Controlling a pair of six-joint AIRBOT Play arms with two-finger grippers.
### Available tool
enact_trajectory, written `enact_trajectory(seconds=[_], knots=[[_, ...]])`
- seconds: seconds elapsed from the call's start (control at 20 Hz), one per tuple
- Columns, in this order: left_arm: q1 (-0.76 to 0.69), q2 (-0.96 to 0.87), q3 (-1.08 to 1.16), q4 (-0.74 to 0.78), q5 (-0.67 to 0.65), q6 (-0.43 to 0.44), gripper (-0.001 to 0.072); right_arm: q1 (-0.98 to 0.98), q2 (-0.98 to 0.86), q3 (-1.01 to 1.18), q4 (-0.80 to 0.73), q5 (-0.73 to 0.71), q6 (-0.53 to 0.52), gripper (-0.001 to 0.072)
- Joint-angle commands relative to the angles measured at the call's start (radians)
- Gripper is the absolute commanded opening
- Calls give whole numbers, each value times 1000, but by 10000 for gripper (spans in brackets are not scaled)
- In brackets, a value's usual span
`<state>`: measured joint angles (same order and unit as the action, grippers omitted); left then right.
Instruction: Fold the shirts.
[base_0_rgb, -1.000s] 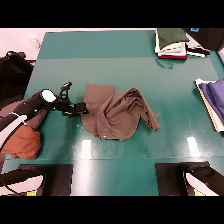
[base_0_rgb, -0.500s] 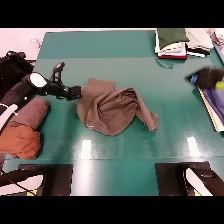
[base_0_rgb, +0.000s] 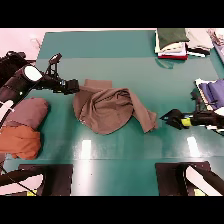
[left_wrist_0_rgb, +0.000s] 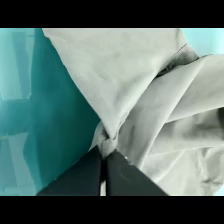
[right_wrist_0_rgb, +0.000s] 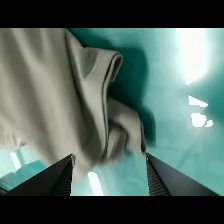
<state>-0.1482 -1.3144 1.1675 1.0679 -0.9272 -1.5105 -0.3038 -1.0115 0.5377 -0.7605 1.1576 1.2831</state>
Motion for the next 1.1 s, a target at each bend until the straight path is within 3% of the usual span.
enact_trajectory(seconds=[0.0,0.05,0.15,0.25,0.3,0.4,0.65,1.05], knots=[[1,-1,3,2,-8,0,22,130,-149,30,79,-135,-43,505],[1,-1,3,2,-8,0,22,170,-187,68,79,-159,-43,481],[1,-1,3,2,-8,0,22,233,-259,145,77,-216,-43,321],[1,2,3,2,-9,0,22,266,-305,215,76,-245,-43,89],[2,11,5,3,-7,0,22,269,-313,252,76,-241,-45,17],[2,57,30,23,3,0,21,258,-281,332,45,-210,-49,16],[2,283,317,259,-42,0,21,159,0,635,-140,-36,-48,17],[2,540,764,275,-43,0,21,-42,338,1024,-160,72,4,16]])
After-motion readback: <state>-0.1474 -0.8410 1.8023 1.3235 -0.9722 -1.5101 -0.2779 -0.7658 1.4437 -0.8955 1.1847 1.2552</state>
